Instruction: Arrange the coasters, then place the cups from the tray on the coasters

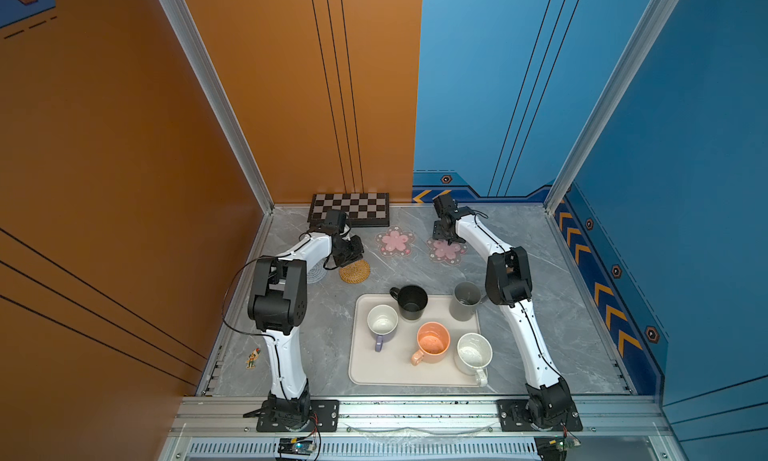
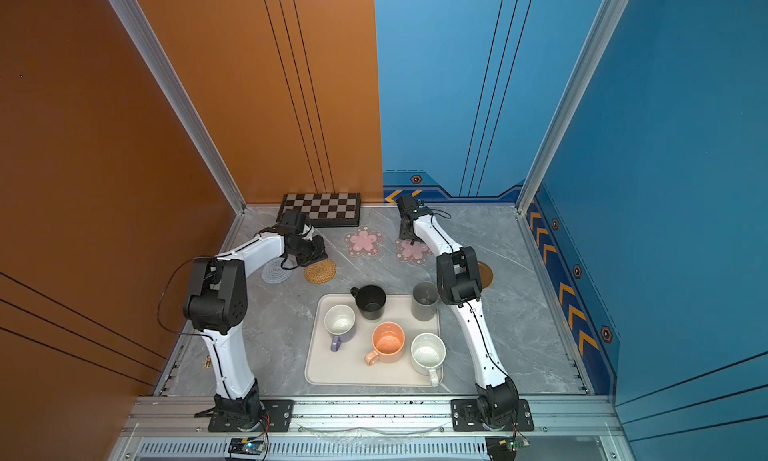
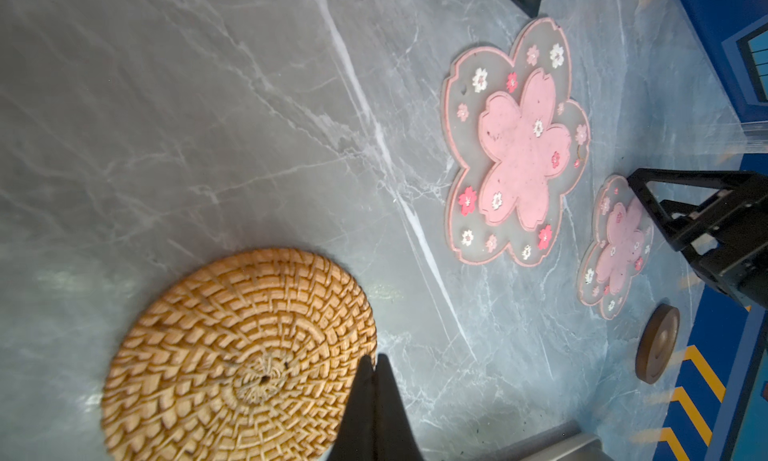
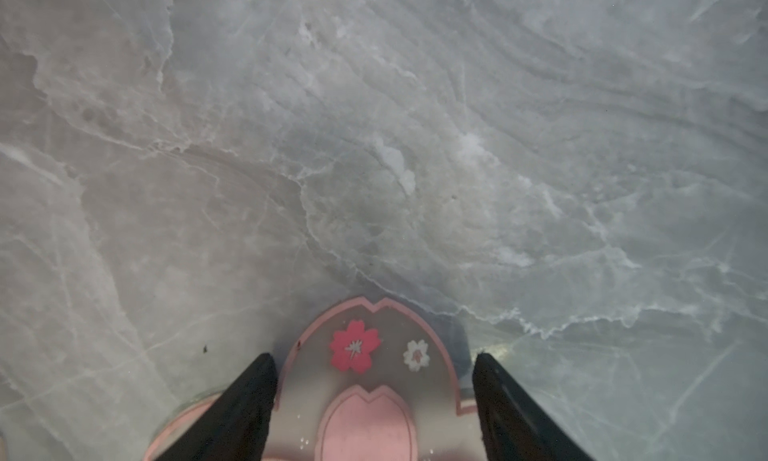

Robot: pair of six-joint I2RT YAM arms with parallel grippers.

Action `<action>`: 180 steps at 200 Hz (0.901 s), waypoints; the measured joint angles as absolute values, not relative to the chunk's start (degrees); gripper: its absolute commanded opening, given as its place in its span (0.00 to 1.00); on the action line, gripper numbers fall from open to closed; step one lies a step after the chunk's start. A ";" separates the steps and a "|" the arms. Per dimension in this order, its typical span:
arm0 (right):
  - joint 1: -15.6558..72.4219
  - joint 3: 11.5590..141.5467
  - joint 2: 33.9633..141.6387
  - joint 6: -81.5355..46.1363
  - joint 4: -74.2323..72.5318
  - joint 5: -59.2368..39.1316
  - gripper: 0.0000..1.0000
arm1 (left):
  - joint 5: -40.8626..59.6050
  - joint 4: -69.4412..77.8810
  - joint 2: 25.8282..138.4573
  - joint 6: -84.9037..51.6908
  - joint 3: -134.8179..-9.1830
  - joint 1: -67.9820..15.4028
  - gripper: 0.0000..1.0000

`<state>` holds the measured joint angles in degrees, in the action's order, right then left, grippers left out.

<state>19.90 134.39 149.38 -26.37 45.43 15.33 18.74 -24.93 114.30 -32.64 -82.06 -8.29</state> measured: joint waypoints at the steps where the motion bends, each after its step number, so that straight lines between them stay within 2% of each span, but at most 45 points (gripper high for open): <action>1: 19.90 134.30 149.32 -26.35 45.43 15.35 0.76 | 18.74 -24.93 114.28 -32.64 -82.04 -8.29 0.02; 94: 20.05 123.90 142.76 -22.46 45.41 16.38 0.74 | 19.38 -24.82 110.19 -33.08 -80.07 -8.69 0.02; 180: 22.68 114.24 134.32 -21.78 45.43 16.36 0.76 | 19.62 -24.97 105.19 -33.10 -77.56 -8.69 0.04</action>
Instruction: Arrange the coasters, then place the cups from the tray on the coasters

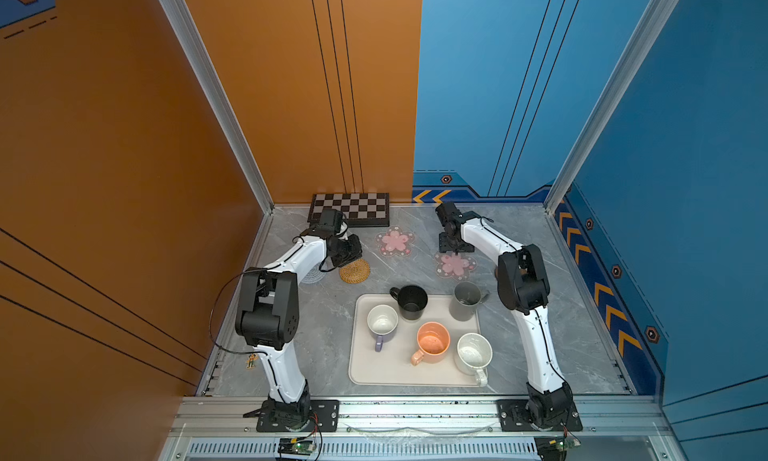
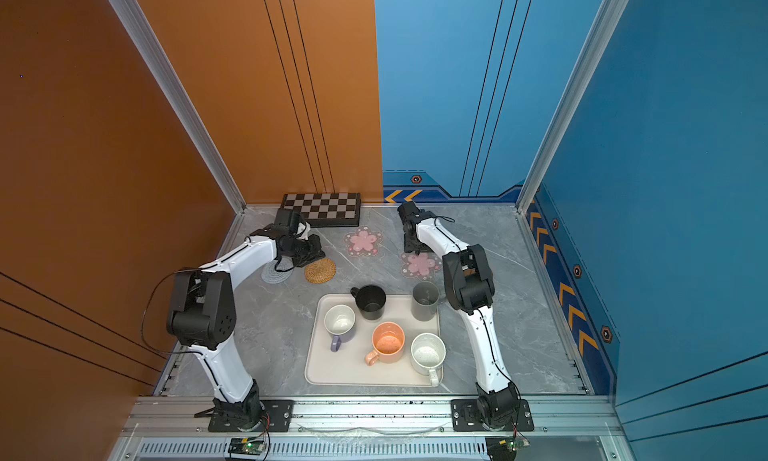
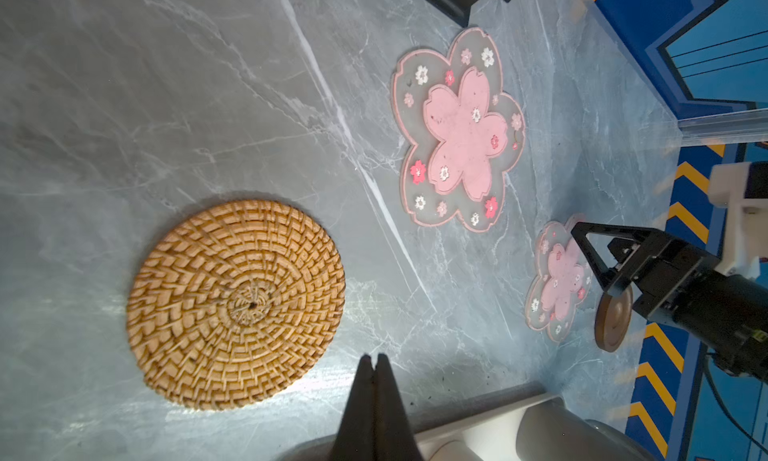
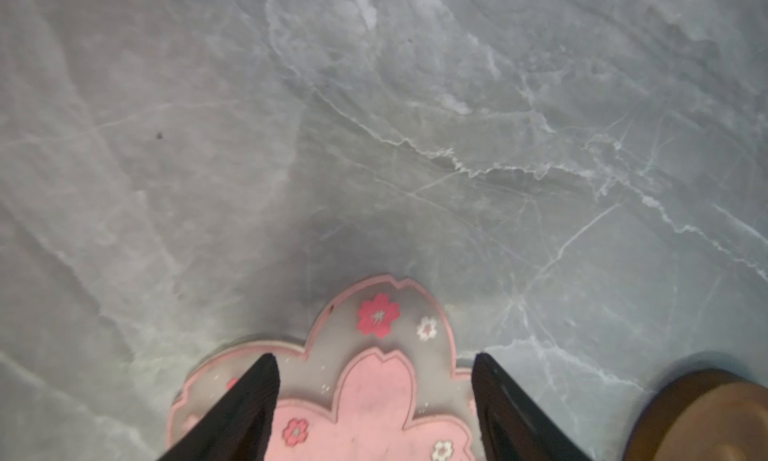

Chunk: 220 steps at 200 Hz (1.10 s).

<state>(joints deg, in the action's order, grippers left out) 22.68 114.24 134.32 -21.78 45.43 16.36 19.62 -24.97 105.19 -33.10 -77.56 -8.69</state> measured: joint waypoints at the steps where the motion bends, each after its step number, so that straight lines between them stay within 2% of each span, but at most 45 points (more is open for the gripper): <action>1: 22.81 114.17 134.17 -21.78 45.41 16.36 0.76 | 19.62 -24.97 105.12 -33.10 -77.52 -8.69 0.04; 71: 28.88 108.29 128.44 -21.52 43.79 14.96 0.76 | 19.62 -25.34 102.32 -33.04 -74.76 -8.69 0.04; 220: 30.39 105.01 129.14 -22.74 43.99 19.84 0.76 | 19.62 -25.52 101.12 -32.80 -71.02 -7.49 0.04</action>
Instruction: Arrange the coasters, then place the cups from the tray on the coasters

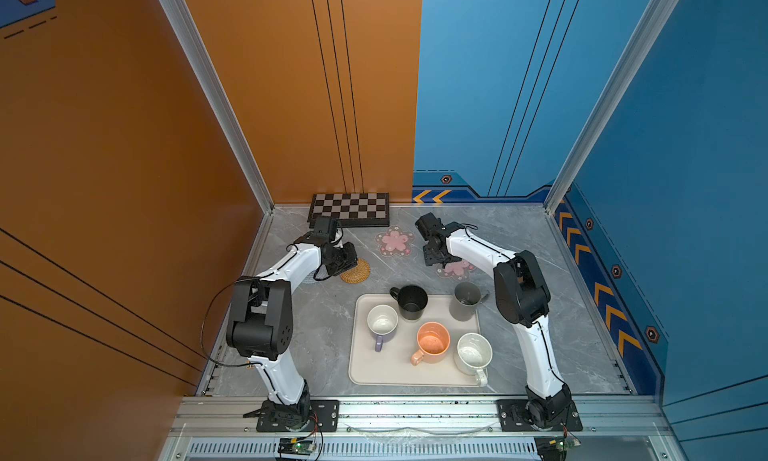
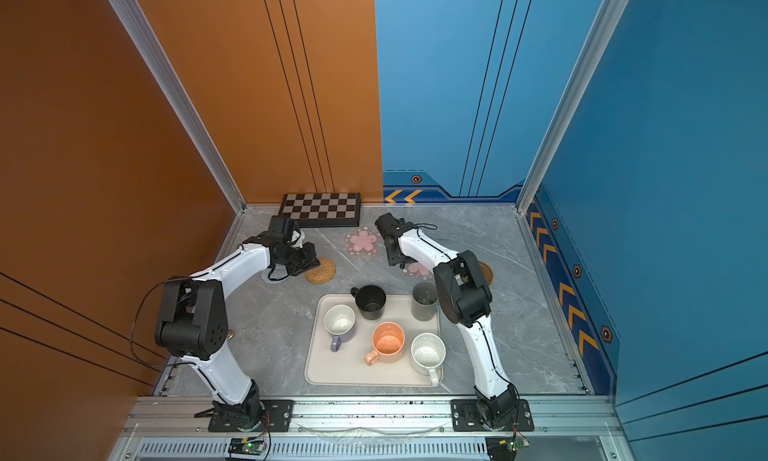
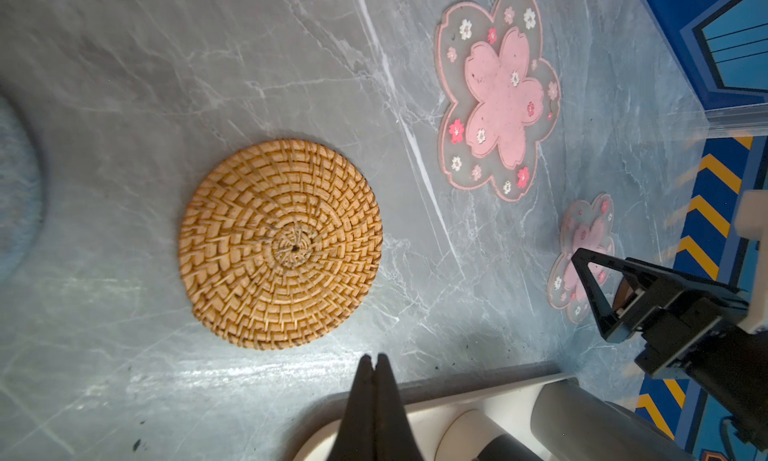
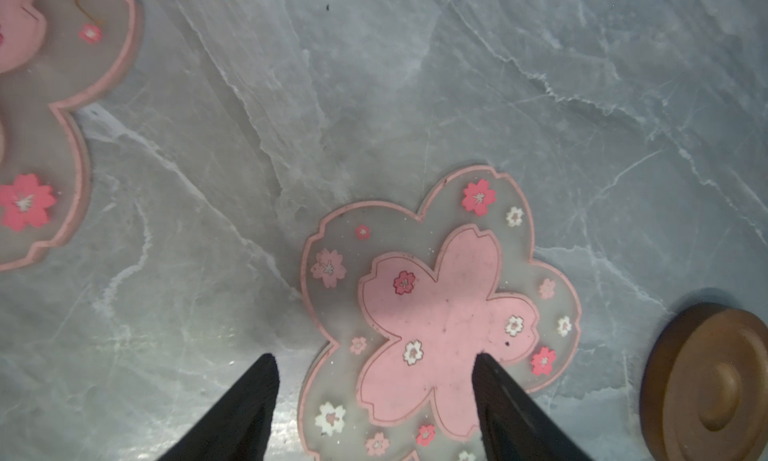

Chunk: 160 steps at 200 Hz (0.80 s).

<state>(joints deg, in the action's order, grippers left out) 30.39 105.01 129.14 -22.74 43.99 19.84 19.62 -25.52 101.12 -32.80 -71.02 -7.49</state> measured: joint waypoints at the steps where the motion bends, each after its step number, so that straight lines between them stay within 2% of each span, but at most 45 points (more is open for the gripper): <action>1: 30.39 105.01 129.16 -22.74 44.01 19.81 0.76 | 19.62 -25.52 101.14 -32.82 -71.02 -7.49 0.04; 91: 30.61 102.28 129.82 -23.18 43.31 20.95 0.75 | 19.62 -25.52 101.12 -32.82 -70.91 -7.49 0.04; 160: 30.70 95.13 125.62 -24.27 41.10 22.41 0.75 | 19.62 -25.52 101.08 -32.84 -70.85 -7.51 0.04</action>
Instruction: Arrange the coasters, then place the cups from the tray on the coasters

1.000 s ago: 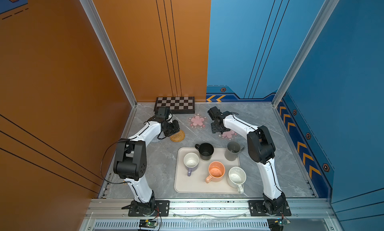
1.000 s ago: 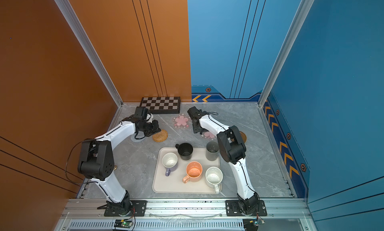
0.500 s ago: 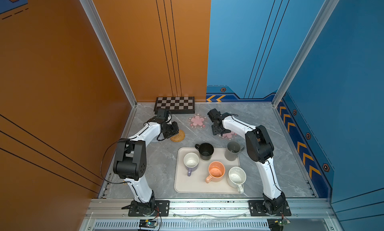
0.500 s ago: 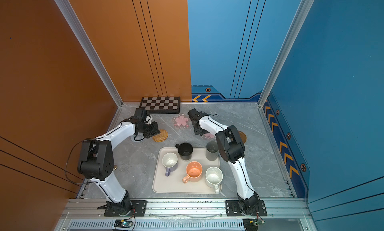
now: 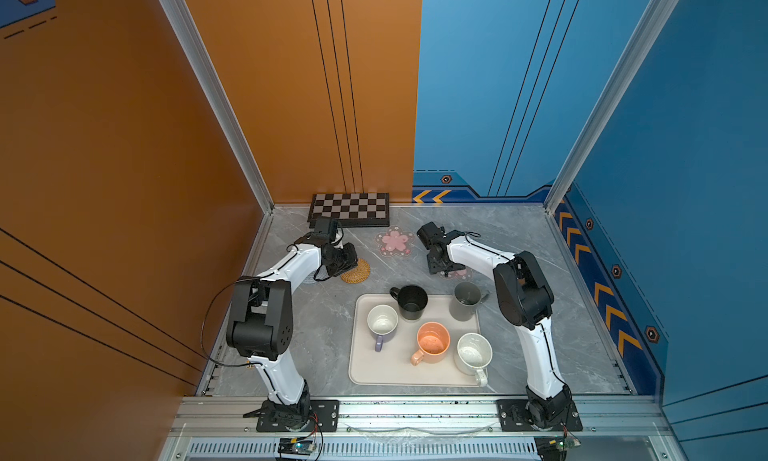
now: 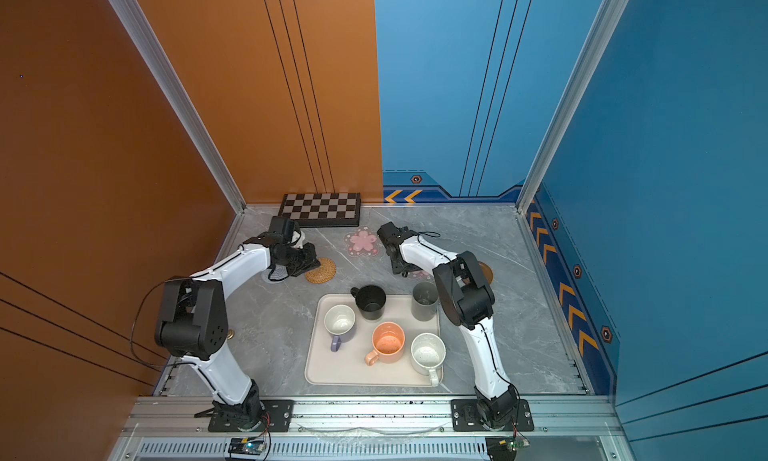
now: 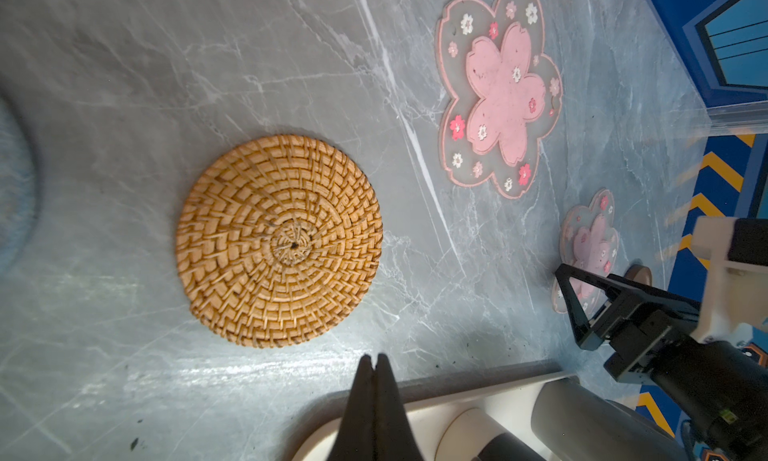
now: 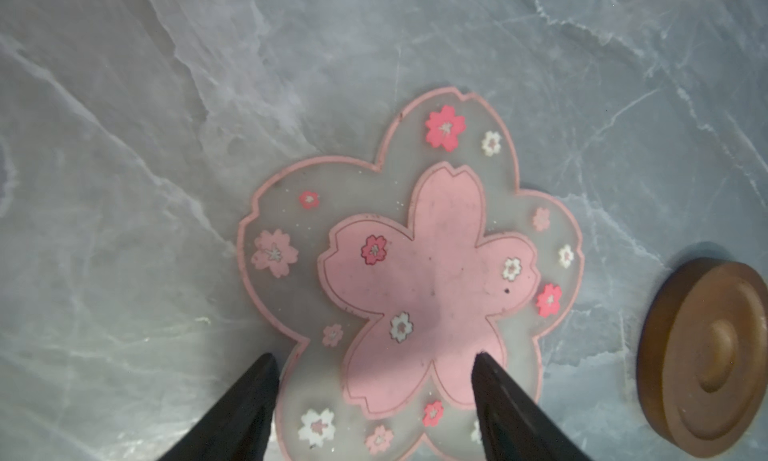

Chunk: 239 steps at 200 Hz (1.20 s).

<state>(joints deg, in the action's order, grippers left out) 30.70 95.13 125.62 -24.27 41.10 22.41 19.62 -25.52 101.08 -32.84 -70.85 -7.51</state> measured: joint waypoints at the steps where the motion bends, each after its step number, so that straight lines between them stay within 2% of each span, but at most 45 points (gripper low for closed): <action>1: 30.70 95.04 125.58 -24.27 41.10 22.41 0.75 | 19.64 -25.52 101.08 -32.84 -70.85 -7.51 0.04; 124: 29.71 91.42 122.89 -24.23 40.25 19.90 0.76 | 19.68 -25.52 100.47 -32.88 -70.87 -8.58 0.05; 200: 20.62 97.38 122.89 -23.70 36.86 13.04 0.75 | 19.64 -25.50 100.62 -33.21 -72.16 -9.58 0.04; 239: 20.25 98.80 123.04 -21.80 34.52 10.26 0.75 | 19.57 -25.52 102.24 -33.69 -73.34 -9.82 0.04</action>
